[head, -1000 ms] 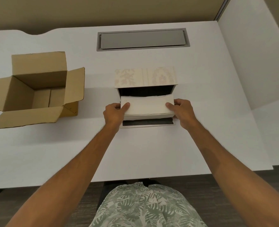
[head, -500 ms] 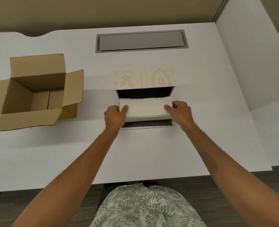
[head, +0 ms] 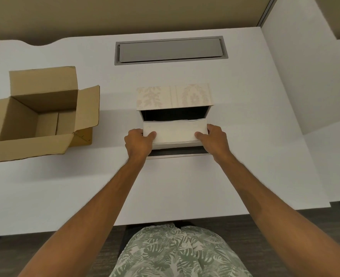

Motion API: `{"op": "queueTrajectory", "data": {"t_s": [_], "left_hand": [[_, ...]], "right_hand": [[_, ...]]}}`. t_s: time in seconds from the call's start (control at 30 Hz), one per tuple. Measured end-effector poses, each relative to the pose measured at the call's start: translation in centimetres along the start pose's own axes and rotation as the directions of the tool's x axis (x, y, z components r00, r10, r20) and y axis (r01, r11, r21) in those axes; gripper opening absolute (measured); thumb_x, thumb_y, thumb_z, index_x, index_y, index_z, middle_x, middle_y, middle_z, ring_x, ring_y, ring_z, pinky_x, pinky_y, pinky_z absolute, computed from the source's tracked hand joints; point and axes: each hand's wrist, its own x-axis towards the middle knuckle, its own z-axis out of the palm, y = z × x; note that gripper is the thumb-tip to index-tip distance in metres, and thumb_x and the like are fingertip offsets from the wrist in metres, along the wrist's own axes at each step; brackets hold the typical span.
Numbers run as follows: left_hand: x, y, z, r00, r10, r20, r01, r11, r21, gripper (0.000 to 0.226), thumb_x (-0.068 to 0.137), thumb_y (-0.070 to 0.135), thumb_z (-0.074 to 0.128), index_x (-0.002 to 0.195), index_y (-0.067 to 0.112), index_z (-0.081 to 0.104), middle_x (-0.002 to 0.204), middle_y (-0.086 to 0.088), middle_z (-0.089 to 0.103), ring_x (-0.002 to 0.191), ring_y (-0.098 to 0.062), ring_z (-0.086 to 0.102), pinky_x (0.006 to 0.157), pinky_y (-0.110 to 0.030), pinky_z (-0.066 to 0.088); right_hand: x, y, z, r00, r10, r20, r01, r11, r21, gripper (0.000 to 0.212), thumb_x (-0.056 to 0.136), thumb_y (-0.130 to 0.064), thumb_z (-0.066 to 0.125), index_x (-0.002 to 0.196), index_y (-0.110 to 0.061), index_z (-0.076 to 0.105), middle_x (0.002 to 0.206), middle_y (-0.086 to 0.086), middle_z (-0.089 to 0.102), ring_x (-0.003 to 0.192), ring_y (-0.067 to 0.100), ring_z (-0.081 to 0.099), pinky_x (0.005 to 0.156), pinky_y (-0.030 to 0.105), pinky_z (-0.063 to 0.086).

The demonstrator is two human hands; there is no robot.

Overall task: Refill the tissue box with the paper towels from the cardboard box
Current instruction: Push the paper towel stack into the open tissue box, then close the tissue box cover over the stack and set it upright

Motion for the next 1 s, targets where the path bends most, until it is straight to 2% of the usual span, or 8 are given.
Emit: {"op": "queueTrajectory", "data": {"t_s": [0.2,0.43,0.5,0.7,0.77,0.83,0.9,1.0], "left_hand": [[-0.3,0.0,-0.2,1.0,0.01,-0.005,-0.01,1.0,-0.018,0.041,0.089,0.029,0.073,0.119,0.001,0.066,0.121,-0.014,0.068,0.106,-0.03,0.066,0.085,-0.028,0.049],[-0.2,-0.4,-0.3,1.0,-0.011,-0.019,0.01,0.997,-0.074,0.046,0.085,0.031,0.077,0.122,0.005,0.067,0.121,-0.011,0.068,0.099,-0.024,0.065,0.082,-0.026,0.048],[-0.2,-0.5,-0.3,1.0,-0.014,-0.022,0.012,0.997,-0.077,0.047,0.085,0.032,0.077,0.122,0.005,0.067,0.121,-0.011,0.068,0.096,-0.022,0.063,0.082,-0.025,0.047],[-0.4,-0.5,-0.2,1.0,0.024,-0.016,-0.024,1.0,-0.005,0.047,0.089,0.034,0.072,0.125,0.005,0.064,0.123,-0.011,0.067,0.107,-0.027,0.065,0.082,-0.024,0.044],[-0.7,-0.6,-0.1,0.998,0.064,-0.019,-0.063,0.997,0.049,0.051,0.092,0.037,0.067,0.131,0.005,0.059,0.129,-0.011,0.064,0.115,-0.028,0.063,0.089,-0.027,0.047],[-1.3,-0.8,0.2,0.991,0.13,-0.035,-0.125,0.985,0.116,0.061,0.094,0.044,0.061,0.142,0.008,0.048,0.141,-0.01,0.054,0.126,-0.028,0.054,0.102,-0.037,0.045],[-2.3,-1.3,0.7,0.949,0.307,-0.068,-0.282,0.928,0.243,0.066,0.095,0.049,0.056,0.147,0.011,0.041,0.15,-0.01,0.045,0.134,-0.027,0.045,0.109,-0.043,0.04],[-3.8,-1.9,1.5,0.759,0.651,0.029,-0.597,0.677,0.431,0.064,0.096,0.047,0.053,0.147,0.011,0.041,0.156,-0.014,0.037,0.142,-0.03,0.036,0.117,-0.046,0.031]], "right_hand": [[-0.2,0.1,-0.1,1.0,-0.024,-0.009,0.024,1.0,-0.007,0.057,0.094,-0.034,0.065,0.142,-0.007,0.049,0.139,0.011,0.058,0.124,0.029,0.057,0.102,0.041,0.051],[-0.8,0.0,-0.2,0.996,-0.083,-0.019,0.083,0.996,-0.018,0.05,0.095,-0.031,0.065,0.137,-0.007,0.054,0.133,0.011,0.062,0.119,0.027,0.059,0.093,0.031,0.049],[-0.9,-0.1,-0.3,0.996,-0.091,-0.013,0.091,0.996,-0.018,0.051,0.095,-0.031,0.065,0.139,-0.008,0.053,0.135,0.01,0.061,0.12,0.027,0.059,0.095,0.033,0.049],[-1.0,-0.2,-0.6,0.995,-0.098,0.014,0.098,0.994,-0.039,0.054,0.096,-0.032,0.064,0.142,-0.007,0.05,0.138,0.011,0.06,0.123,0.028,0.058,0.1,0.036,0.049],[-1.0,-0.3,-0.8,0.995,-0.088,0.041,0.09,0.995,-0.035,0.057,0.096,-0.033,0.064,0.144,-0.008,0.049,0.14,0.011,0.058,0.124,0.028,0.057,0.102,0.037,0.049],[-1.0,-0.6,-1.5,0.996,-0.065,0.055,0.065,0.998,-0.013,0.06,0.095,-0.037,0.064,0.146,-0.01,0.047,0.145,0.01,0.055,0.127,0.027,0.055,0.104,0.036,0.047],[-0.8,-1.1,-2.7,0.999,-0.047,0.006,0.047,0.998,0.037,0.063,0.096,-0.038,0.062,0.15,-0.009,0.042,0.15,0.009,0.05,0.133,0.025,0.051,0.108,0.031,0.04],[0.3,-2.8,-5.3,0.979,-0.127,-0.16,0.135,0.99,0.045,0.051,0.099,-0.028,0.056,0.146,-0.009,0.049,0.146,0.01,0.055,0.132,0.023,0.053,0.108,0.025,0.036]]}}
